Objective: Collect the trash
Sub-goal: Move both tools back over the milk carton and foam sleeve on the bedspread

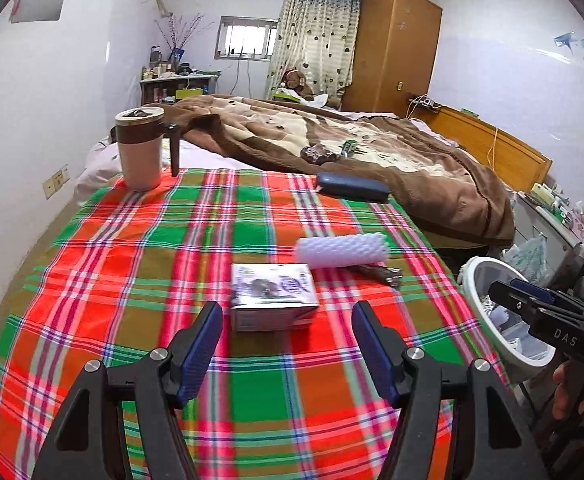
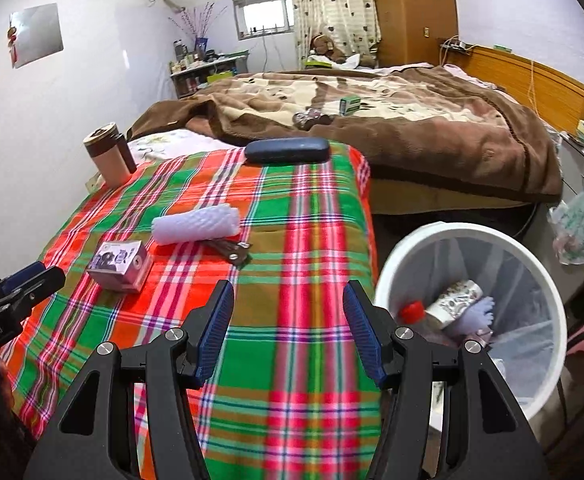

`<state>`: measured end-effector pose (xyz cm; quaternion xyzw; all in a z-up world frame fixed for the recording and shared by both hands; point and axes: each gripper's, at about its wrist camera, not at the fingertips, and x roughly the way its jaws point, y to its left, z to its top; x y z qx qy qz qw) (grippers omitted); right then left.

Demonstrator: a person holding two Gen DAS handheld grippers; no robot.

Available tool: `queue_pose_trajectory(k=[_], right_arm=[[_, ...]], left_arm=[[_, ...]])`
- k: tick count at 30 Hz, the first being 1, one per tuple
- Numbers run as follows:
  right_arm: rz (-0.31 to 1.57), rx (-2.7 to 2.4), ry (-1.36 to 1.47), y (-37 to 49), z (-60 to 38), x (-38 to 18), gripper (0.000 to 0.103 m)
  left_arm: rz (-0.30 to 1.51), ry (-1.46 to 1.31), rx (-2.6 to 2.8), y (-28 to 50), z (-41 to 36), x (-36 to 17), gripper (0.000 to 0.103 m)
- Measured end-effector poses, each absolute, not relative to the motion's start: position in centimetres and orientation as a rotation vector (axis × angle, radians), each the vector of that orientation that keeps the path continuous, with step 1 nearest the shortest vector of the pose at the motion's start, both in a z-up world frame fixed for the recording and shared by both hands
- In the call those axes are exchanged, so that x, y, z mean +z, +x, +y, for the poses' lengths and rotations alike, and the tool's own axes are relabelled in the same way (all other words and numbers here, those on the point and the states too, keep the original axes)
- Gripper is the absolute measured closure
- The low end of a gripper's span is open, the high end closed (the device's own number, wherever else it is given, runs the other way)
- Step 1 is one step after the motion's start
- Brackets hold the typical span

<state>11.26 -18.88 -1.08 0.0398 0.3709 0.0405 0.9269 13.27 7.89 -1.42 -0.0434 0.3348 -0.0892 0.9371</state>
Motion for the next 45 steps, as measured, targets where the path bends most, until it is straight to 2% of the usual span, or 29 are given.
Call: queue_pose_trajectory(k=[16,19,29,45], right_arm=[[0.823,0.121,0.056,14.8,-17.0,-2.5,0.045],[0.831,0.120,0.043,15.4,-16.9,-2.6,0.045],[0.842,0.136,0.056,17.2,-16.6,-2.9,0.045],[0.881,0.218,0.056,18.6,-16.0,-3.6,0.045]], left_arm=[[0.770,-0.053,-0.226,17.3,8.1,-4.0,0.036],[0.792,-0.019,-0.239,18.6,7.4,-4.4,0.029],[0.836,0.029,-0.226,20.8,6.0,-6.0,0.028],[0.862,-0.010,-0.049,20.5,13.4,-6.5,0.028]])
